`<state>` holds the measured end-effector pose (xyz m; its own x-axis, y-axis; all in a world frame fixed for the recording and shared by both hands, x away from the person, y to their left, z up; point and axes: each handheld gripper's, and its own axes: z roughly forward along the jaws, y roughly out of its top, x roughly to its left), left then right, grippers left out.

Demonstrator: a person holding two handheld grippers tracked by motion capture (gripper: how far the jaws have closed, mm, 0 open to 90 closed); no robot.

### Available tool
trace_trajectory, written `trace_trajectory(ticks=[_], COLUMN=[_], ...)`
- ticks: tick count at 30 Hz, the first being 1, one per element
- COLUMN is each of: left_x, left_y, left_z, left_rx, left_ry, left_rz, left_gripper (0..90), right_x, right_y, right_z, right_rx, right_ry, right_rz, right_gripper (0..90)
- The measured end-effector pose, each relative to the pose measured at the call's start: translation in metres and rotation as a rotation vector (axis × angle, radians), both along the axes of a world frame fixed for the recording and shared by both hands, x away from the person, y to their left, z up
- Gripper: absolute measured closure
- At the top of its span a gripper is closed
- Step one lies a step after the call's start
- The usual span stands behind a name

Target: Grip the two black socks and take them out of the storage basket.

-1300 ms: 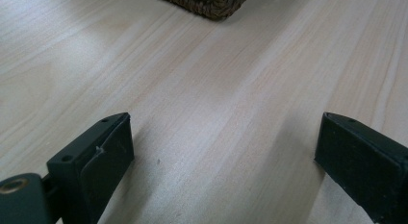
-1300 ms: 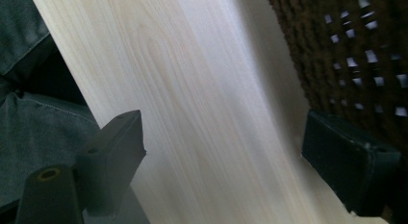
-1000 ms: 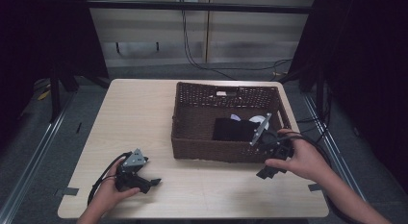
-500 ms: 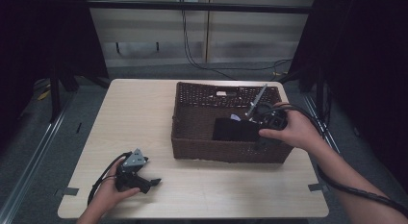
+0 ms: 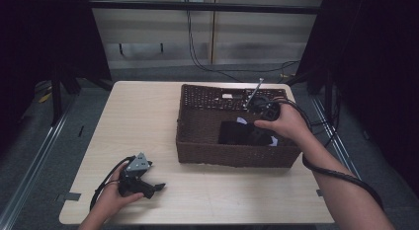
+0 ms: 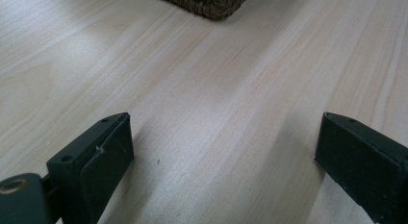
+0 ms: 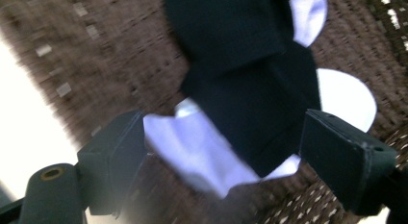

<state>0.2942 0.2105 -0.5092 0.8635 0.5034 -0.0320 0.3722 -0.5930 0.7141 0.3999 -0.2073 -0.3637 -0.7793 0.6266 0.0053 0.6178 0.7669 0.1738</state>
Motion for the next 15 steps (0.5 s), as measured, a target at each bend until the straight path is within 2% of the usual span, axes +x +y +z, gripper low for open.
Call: trace_trajectory(ticks=[5,6,12,15], left_x=[0.000,0.000,0.000,0.000], left_y=[0.000,0.000,0.000,0.000], left_z=[0.000,0.000,0.000,0.000], left_rx=[0.001,0.000,-0.002,-0.002], left_ry=[0.000,0.000,0.000,0.001], left_rz=[-0.002,-0.002,-0.002,-0.003], left_gripper=[5.5,5.6,5.5,5.5], right_x=[0.014,0.019,0.031,0.036], right_y=[0.007,0.011,0.018,0.020], right_z=[-0.020,-0.027,-0.040,-0.048], right_rx=[-0.015,-0.013,-0.018,0.002], right_ry=[-0.026,-0.010,-0.021,-0.039], right_rz=[-0.035,-0.041,-0.050,-0.060], right_gripper=[21.5,21.9,23.4,27.0])
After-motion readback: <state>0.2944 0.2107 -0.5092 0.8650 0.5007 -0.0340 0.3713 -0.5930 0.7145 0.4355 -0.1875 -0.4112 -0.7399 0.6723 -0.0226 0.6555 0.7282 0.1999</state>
